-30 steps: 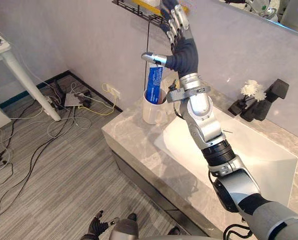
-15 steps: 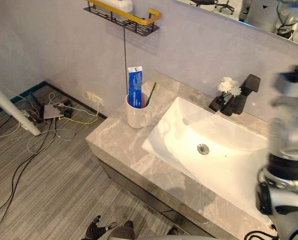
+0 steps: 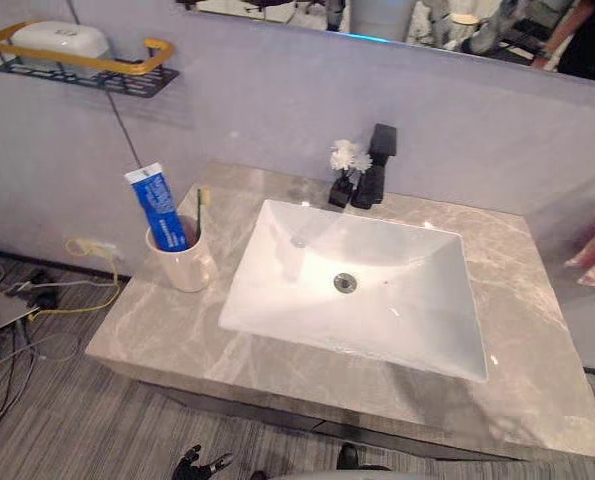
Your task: Organize washtable
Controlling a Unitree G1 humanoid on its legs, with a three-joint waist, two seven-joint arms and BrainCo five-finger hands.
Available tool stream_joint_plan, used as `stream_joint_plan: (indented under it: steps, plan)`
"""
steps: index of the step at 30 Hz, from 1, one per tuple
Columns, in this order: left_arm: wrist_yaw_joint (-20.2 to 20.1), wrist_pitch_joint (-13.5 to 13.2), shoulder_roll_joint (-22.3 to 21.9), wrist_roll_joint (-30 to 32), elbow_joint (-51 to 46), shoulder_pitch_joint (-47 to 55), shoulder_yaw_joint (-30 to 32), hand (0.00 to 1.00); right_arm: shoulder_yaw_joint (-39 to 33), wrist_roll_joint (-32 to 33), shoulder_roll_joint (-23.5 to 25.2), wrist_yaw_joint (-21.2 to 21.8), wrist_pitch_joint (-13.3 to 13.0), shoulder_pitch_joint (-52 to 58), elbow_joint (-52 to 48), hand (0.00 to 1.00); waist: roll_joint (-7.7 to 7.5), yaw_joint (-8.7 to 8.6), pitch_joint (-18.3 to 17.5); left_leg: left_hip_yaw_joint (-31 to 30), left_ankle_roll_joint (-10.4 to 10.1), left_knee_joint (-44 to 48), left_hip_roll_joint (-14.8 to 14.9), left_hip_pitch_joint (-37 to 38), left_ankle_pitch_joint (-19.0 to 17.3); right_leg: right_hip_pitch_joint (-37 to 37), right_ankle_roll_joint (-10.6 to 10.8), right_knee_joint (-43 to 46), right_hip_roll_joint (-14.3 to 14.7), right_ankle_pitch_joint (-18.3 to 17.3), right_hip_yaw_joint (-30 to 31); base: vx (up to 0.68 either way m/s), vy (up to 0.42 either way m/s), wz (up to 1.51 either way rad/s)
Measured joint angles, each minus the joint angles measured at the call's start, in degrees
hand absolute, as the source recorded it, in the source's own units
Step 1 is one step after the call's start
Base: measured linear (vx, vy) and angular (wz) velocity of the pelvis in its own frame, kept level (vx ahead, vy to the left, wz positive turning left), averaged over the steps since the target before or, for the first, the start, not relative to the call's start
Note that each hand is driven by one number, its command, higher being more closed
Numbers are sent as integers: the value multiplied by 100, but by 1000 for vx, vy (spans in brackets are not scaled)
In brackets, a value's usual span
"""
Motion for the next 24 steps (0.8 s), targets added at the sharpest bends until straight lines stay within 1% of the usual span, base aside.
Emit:
stream_joint_plan:
  steps: [1,3,4,6,7,8,9,10,12,15,17,19,20,21,22,24]
  plan:
    - [-8,1,-14,-4,-1,-7,26,0,13,-73,183,-18,91,109,72,0,13,-15,-1,36,-1,-1,1,12,-9,0,1,0,2,0,23,-1,3,-28]
    - [-13,3,-153,-9,-11,-33,280,0,178,-247,846,-129,415,523,194,0,77,-23,-28,219,10,13,19,78,-75,3,2,4,17,0,125,-10,5,-27]
    - [-13,3,-199,-12,-13,-35,379,0,250,-283,1006,-151,480,616,181,0,90,-27,-36,254,11,35,24,83,-98,5,2,6,16,0,126,-6,3,-28]
    - [-9,4,-323,-22,-77,-74,590,0,468,-286,1620,-257,671,935,177,0,152,-31,-29,374,7,203,66,92,-223,13,-8,84,22,-12,128,-6,-2,-22]
    - [-4,5,-358,-47,-103,-78,639,0,529,-289,1762,-304,718,994,168,0,178,-26,-20,416,1,237,85,114,-257,13,-6,122,27,-25,127,-14,-6,-27]
    - [1,5,-402,-71,-146,-88,668,0,687,-293,2003,-428,764,1122,165,0,200,-5,-7,493,-6,331,115,122,-327,25,-16,173,34,-52,128,-27,-8,-24]
    - [4,4,-427,-94,-172,-86,668,0,782,-295,2044,-500,806,1181,167,0,216,-1,4,537,-12,365,131,114,-364,25,-5,217,37,-85,122,-48,-4,-31]
    - [7,3,-483,-143,-184,-93,669,0,900,-337,2066,-598,885,1251,166,0,282,7,12,623,-8,434,155,132,-466,26,-31,301,28,-163,109,-46,5,-24]
    - [45,32,-625,-295,-203,-129,787,0,1103,-426,2202,-742,935,1392,209,0,373,18,23,687,-8,576,195,148,-593,39,-10,403,26,-216,99,-7,16,-16]
    - [130,31,-673,-421,-202,-126,839,0,1198,-499,2200,-901,1003,1403,655,0,391,33,37,781,-10,597,217,182,-615,29,31,512,16,-269,95,21,8,-1]
    - [181,35,-689,-515,-185,-126,839,0,1248,-493,2198,-955,1023,1409,1222,0,396,76,42,945,-13,571,233,295,-614,36,35,668,1,-365,90,53,18,3]
    - [266,37,-699,-564,-171,-111,838,0,1296,-480,2193,-960,1026,1409,1853,0,405,81,55,1032,-19,537,242,372,-616,39,44,795,-18,-439,81,48,20,0]
    - [296,31,-700,-579,-171,-78,834,0,1329,-345,2192,-958,997,1407,2287,0,411,79,59,1134,-26,521,254,413,-619,47,40,822,-19,-455,71,36,18,-5]
    - [325,31,-700,-604,-169,-66,828,0,1339,-269,2189,-951,971,1406,2421,0,417,80,64,1176,-38,517,260,440,-627,63,35,825,-17,-466,72,42,19,-5]
    - [377,32,-702,-687,-165,-52,820,0,1375,-201,2188,-933,956,1407,2820,0,413,80,88,1251,-57,522,279,493,-638,113,28,827,-9,-483,58,0,0,0]
    - [411,30,-702,-699,-162,-32,808,0,1384,56,2188,-738,957,1407,3552,0,411,120,98,1289,-99,512,298,561,-664,136,34,918,-9,-569,24,0,0,0]
